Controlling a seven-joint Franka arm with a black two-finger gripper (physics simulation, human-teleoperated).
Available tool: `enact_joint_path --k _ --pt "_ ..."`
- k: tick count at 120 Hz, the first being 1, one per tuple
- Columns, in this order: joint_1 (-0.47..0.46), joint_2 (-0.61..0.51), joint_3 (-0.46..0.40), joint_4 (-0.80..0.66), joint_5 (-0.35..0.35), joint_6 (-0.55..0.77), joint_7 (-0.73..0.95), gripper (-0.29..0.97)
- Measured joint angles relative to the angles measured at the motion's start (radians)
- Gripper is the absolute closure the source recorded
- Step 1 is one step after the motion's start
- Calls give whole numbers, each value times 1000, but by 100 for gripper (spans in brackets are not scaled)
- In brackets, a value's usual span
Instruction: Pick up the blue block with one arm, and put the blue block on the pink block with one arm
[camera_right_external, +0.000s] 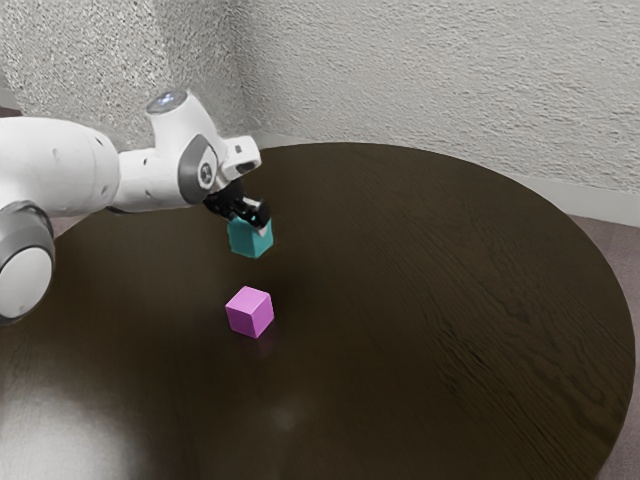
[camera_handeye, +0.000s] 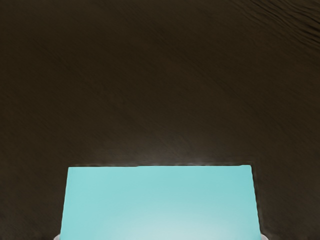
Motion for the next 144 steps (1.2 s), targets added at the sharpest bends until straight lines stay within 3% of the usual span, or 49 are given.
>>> enact_joint_path --k 18,28,39,116,144 --pt "-47 -56 31 -62 49 19 2 28" --pt "-215 -78 194 -115 64 28 2 28" --pt "-274 -85 250 -132 67 36 2 28" --pt "-348 -85 259 -222 71 57 -191 29" --pt "-372 -143 264 -305 83 121 -240 29"
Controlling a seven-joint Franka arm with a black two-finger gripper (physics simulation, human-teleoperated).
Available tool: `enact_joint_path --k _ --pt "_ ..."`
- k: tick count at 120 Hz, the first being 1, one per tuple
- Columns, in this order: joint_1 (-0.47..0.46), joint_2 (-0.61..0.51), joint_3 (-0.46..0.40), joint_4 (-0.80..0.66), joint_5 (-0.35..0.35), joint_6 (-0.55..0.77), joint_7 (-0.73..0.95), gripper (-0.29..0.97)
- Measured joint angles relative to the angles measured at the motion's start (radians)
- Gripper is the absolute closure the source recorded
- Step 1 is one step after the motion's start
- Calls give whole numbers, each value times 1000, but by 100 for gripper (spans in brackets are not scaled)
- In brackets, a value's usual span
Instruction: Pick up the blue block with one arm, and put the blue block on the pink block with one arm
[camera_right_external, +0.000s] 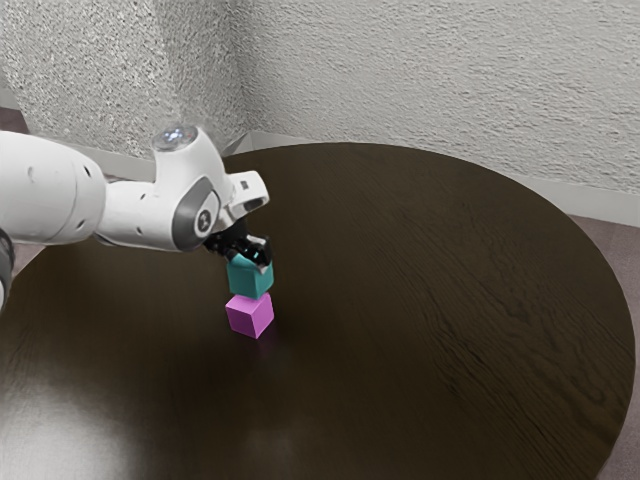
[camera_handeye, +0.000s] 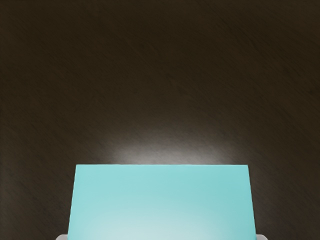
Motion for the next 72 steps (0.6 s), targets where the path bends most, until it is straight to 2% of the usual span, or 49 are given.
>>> enact_joint_path --k 32,52,72 --pt "-21 -62 3 -87 6 61 -27 30" --pt "-21 -80 7 -104 53 83 -38 31" --pt "-21 -88 5 -106 154 101 -37 33"
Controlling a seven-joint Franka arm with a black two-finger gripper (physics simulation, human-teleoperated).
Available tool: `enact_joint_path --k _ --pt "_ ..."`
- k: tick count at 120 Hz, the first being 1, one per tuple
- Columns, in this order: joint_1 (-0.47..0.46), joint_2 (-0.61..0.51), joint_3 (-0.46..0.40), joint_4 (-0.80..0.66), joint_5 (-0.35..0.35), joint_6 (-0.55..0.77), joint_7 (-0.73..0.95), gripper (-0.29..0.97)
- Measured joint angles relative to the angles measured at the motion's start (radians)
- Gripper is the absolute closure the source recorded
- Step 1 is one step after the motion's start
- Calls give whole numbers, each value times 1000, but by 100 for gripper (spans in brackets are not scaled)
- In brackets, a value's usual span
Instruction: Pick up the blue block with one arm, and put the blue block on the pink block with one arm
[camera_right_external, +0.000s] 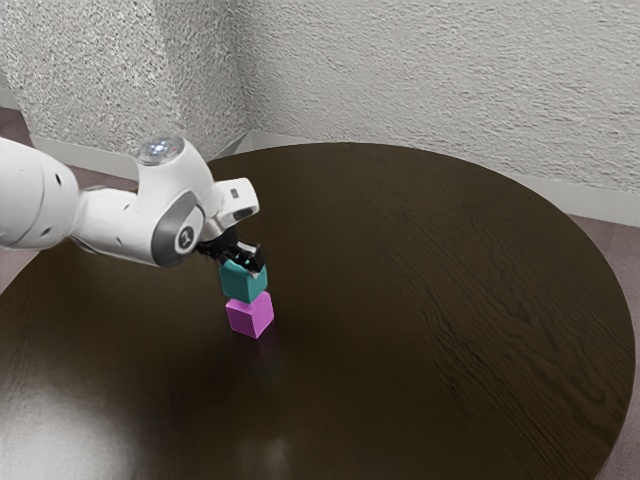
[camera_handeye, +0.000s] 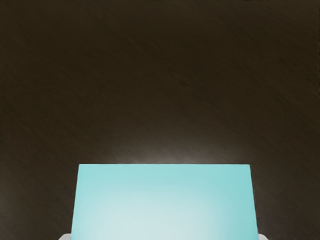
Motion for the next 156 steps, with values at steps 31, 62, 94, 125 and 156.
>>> enact_joint_path --k 31,62,94,125,156 --pt "1 2 -2 -17 -1 22 19 34" --pt "1 9 -1 -27 -82 28 28 35" --pt "4 12 0 -32 -92 31 32 37" --pt "2 34 -1 -8 -89 32 35 38" --pt "1 25 -1 -10 -90 32 36 39"
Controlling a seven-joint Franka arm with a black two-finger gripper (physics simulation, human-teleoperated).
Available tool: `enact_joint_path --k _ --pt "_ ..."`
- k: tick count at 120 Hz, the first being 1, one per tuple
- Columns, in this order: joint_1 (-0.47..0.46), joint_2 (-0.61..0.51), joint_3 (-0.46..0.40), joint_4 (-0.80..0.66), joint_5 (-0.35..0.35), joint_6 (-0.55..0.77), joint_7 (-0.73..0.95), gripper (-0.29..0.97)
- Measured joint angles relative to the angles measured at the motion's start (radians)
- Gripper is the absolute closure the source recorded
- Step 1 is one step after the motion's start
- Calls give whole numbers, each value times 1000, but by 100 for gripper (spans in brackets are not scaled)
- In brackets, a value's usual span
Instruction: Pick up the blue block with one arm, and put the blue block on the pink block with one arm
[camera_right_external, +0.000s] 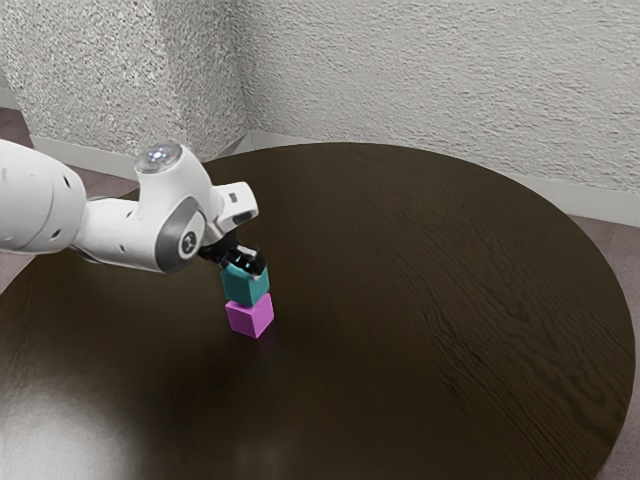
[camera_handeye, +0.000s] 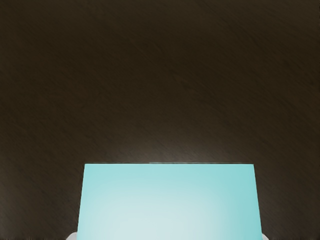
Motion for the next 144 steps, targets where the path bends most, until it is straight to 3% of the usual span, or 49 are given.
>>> enact_joint_path --k 82,110,130,144 --pt "-2 -1 0 -3 13 0 -1 41" --pt "4 3 0 -2 -1 -3 9 17" --pt "4 -1 0 -1 -3 -5 17 8" --pt "9 -91 5 39 8 -34 24 5"
